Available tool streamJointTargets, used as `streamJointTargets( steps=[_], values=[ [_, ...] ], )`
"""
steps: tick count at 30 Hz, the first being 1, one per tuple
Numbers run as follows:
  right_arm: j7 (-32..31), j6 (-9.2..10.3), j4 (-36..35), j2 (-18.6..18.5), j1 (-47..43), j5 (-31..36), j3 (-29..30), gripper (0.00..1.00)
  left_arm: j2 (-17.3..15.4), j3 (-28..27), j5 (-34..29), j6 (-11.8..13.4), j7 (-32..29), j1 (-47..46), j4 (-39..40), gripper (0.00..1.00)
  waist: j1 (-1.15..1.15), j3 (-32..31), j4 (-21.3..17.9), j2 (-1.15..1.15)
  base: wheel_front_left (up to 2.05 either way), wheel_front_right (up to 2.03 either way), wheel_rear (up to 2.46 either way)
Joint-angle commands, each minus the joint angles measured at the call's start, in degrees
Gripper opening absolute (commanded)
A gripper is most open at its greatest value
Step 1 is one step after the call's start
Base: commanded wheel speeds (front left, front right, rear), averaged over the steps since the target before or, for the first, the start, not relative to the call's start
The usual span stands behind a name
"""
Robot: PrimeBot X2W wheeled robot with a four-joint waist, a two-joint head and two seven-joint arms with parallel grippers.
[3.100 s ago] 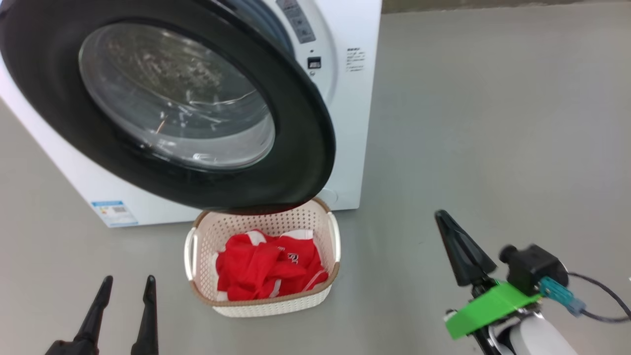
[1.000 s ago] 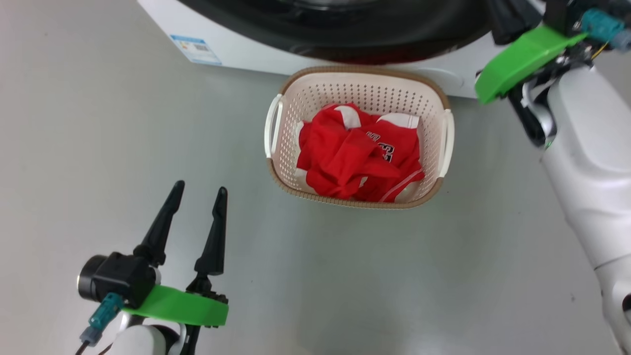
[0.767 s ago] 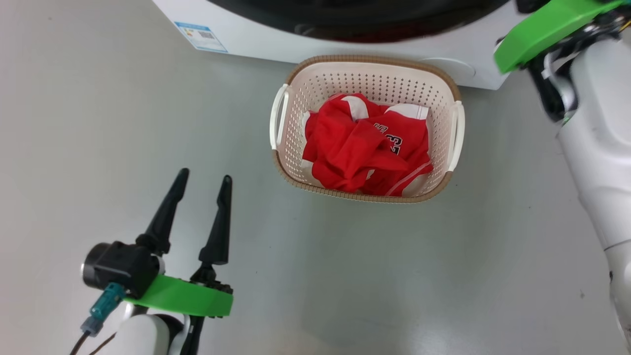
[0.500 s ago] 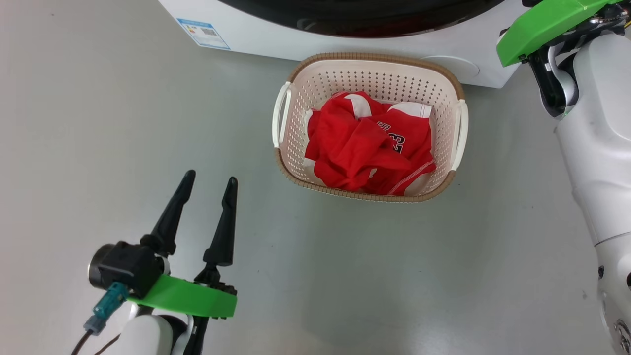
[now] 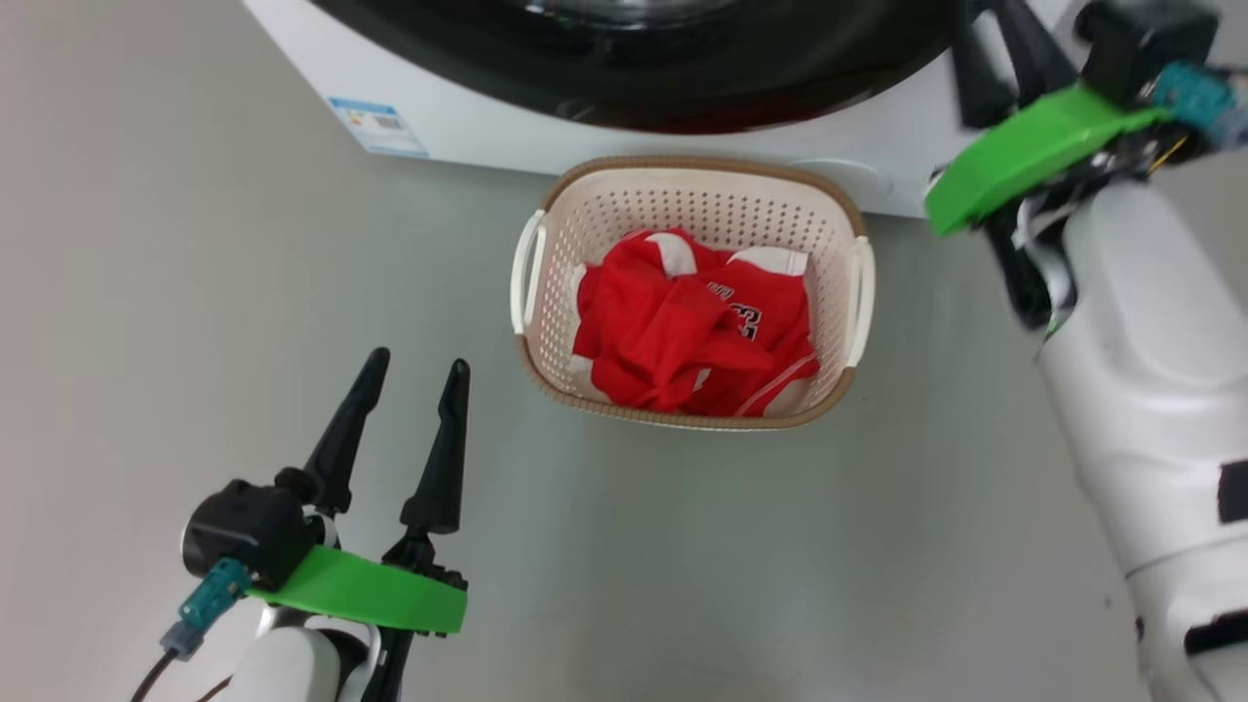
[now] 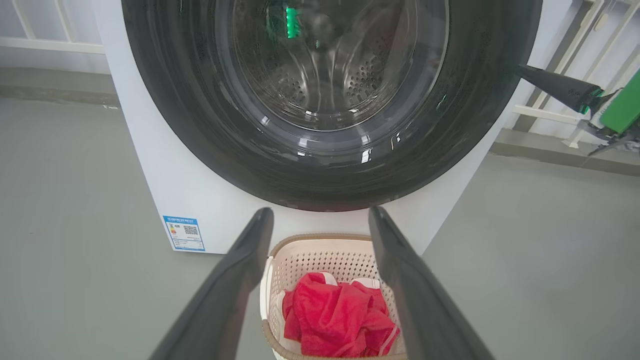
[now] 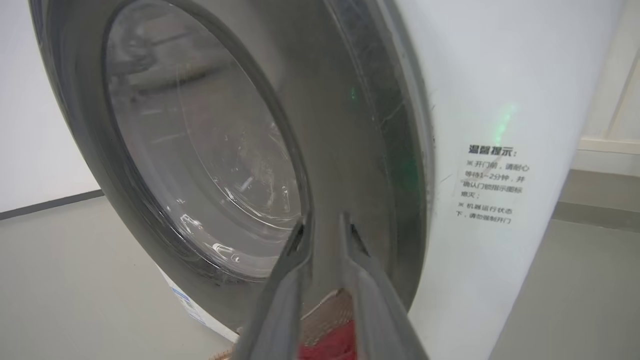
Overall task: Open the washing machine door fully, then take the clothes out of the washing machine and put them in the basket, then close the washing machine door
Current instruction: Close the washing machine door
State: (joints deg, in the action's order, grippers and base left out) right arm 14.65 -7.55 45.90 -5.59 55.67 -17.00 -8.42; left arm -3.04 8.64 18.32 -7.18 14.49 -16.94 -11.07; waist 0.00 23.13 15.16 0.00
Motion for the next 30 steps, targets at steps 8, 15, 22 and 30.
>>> streamJointTargets(
  steps=[8, 15, 22, 30],
  values=[
    [0.35, 0.06, -8.52, 1.48, -9.32, -1.91, -1.63, 1.00, -2.78, -2.05, 0.84, -0.31, 0.51, 1.01, 1.03, 1.00, 0.00, -6.40, -7.02, 0.00, 0.00, 0.00, 0.00],
    [0.35, 0.06, -14.52, 1.47, -17.31, -2.82, -1.80, 1.00, -4.73, 0.10, 5.75, -0.31, 0.51, 2.68, 2.14, 1.00, 0.00, -10.06, -11.39, 0.00, 0.00, 0.00, 0.00],
    [0.35, 0.06, -21.19, 1.03, -25.10, -3.90, -0.75, 1.00, -5.46, -2.76, 4.66, -0.31, 0.51, 5.25, 1.15, 1.00, 0.00, -13.97, -14.74, 0.00, 0.00, 0.00, 0.00],
    [0.35, 0.06, -26.11, 1.27, -31.59, -4.01, 1.09, 1.00, -5.40, -8.64, 2.00, -0.31, 0.51, 7.59, 2.00, 1.00, 0.00, -16.79, -17.55, 0.00, 0.00, 0.00, 0.00]
  ],
)
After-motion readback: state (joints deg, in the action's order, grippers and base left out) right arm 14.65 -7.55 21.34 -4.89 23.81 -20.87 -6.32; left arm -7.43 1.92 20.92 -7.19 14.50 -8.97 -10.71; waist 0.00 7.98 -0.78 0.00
